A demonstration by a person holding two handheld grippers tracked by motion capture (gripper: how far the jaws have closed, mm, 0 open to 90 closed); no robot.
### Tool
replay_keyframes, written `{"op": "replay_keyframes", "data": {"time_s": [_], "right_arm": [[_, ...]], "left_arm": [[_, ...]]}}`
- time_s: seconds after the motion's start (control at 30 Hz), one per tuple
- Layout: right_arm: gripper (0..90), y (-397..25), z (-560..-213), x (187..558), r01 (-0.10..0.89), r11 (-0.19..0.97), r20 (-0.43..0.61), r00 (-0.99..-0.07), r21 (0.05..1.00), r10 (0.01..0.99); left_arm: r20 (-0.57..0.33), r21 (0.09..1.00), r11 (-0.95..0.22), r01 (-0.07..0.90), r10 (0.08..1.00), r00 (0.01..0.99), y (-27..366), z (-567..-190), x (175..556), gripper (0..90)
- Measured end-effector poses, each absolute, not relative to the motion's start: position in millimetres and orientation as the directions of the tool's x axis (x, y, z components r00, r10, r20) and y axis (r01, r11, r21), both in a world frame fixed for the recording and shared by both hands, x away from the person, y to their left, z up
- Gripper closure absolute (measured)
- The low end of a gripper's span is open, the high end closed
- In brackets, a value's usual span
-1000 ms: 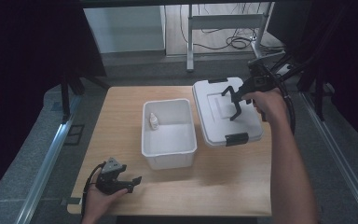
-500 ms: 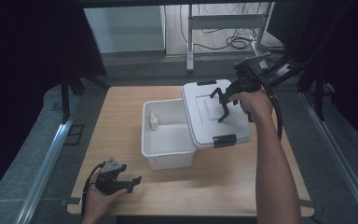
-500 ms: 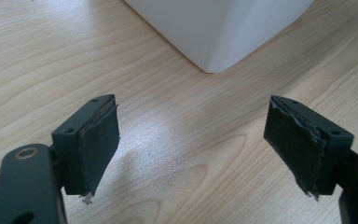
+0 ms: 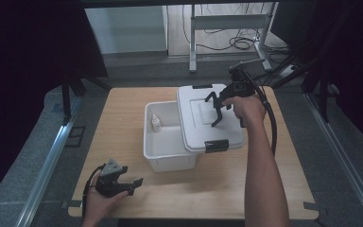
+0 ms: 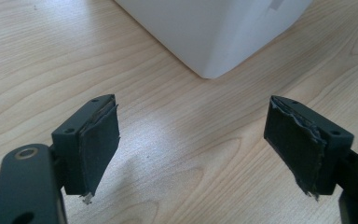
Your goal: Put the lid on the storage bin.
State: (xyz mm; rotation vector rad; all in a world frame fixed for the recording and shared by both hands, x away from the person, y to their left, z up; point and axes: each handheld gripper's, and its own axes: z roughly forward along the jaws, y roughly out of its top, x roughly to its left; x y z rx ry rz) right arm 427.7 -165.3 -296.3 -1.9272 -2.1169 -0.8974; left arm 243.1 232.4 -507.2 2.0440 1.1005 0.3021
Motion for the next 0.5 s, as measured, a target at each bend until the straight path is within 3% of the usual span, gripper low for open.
{"op": "replay_keyframes", "data": {"time_s": [0.5], "right_arm": [[85.3, -121, -299, 421, 0.952, 0.02, 0.484, -0.174, 0.307, 0.858]], "left_arm": [[-0.145, 0.737, -0.325, 0.592, 0.781, 0.608, 230, -504, 241, 18.3]]}}
